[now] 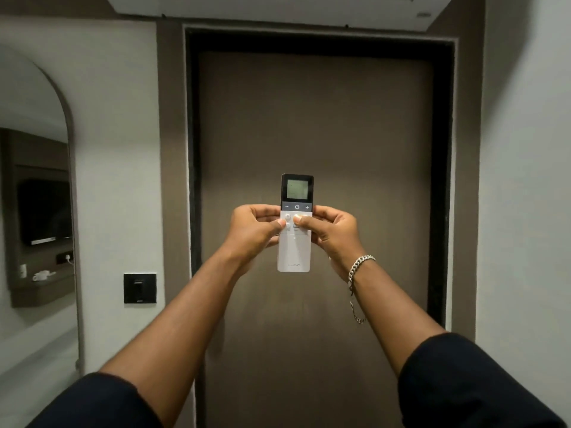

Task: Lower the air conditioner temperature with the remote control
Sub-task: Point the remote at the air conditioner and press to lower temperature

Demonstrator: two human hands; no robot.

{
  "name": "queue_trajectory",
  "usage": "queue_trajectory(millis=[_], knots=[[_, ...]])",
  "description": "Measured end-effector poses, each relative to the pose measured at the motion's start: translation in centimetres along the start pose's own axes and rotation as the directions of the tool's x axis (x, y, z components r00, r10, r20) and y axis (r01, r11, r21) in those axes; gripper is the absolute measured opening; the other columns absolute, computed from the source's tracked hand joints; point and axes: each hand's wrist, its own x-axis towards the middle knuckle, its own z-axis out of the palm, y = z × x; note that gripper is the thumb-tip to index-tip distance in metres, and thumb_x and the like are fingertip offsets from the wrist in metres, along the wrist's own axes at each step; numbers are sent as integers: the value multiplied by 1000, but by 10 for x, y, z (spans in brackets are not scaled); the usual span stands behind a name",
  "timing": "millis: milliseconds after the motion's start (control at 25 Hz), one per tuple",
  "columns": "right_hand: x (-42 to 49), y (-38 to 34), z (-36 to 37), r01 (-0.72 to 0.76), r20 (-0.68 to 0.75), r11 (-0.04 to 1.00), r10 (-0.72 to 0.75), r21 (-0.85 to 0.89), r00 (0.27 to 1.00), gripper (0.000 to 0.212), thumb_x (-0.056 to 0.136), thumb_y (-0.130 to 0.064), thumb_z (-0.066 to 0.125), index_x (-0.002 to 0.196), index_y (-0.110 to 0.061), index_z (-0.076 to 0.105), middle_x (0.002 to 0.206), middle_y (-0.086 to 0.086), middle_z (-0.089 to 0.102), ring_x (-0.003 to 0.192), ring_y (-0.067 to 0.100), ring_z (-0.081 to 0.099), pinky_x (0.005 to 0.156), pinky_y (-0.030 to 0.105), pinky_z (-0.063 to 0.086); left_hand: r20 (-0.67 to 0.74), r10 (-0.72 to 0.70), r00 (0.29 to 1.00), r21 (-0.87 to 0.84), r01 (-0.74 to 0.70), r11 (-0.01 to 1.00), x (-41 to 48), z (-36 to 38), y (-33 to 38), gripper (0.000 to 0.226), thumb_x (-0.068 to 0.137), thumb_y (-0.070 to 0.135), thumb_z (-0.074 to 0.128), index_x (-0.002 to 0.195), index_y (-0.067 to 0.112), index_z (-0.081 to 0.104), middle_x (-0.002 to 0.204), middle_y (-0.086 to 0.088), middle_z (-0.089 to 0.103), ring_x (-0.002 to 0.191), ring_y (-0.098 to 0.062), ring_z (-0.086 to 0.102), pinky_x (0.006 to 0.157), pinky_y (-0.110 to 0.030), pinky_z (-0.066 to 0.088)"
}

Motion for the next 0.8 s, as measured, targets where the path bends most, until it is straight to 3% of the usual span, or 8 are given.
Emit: queue_trajectory(millis=[160, 400, 520, 680, 800], knots=[[7, -23, 0, 52, -6, 999, -52, 4, 999, 27, 73, -6, 79, 98, -7, 71, 95, 8, 77, 82, 18, 75, 74, 31, 62, 3, 51, 999, 1, -51, 999, 6, 6, 20, 16, 83, 3, 67, 85, 19, 65, 89, -1, 71, 82, -14, 72, 65, -26, 60], [13, -40, -7, 87, -1, 996, -87, -22, 996, 35, 74, -7, 79, 107, -3, 68, 103, 14, 76, 93, 28, 74, 79, 37, 61, 12, 68, 998, -47, -67, 997, 13, 12, 29, 18, 83, 4, 67, 101, 7, 65, 98, -9, 72, 88, -19, 72, 66, -27, 60], [16, -46, -9, 107, 27, 994, -106, -19, 994, 36, 75, -7, 79, 108, -3, 67, 103, 14, 75, 92, 27, 74, 73, 31, 62, 22, 91, 996, -43, -90, 995, 17, 12, 34, 16, 83, 6, 67, 98, 10, 65, 96, -6, 73, 84, -16, 73, 61, -24, 59], [19, -51, -10, 127, 25, 991, -126, -36, 992, 39, 75, -7, 78, 112, 0, 65, 107, 16, 74, 96, 30, 73, 81, 39, 61, 22, 102, 995, -47, -101, 994, 21, 12, 38, 17, 83, 6, 67, 100, 8, 65, 98, -9, 73, 87, -19, 73, 65, -28, 60], [22, -53, -12, 138, 25, 990, -137, -31, 990, 38, 75, -8, 79, 110, -1, 66, 107, 16, 74, 95, 30, 73, 80, 38, 61, 32, 116, 993, -43, -115, 992, 21, 14, 40, 13, 84, 6, 66, 96, 11, 66, 96, -7, 73, 85, -17, 74, 63, -26, 60]])
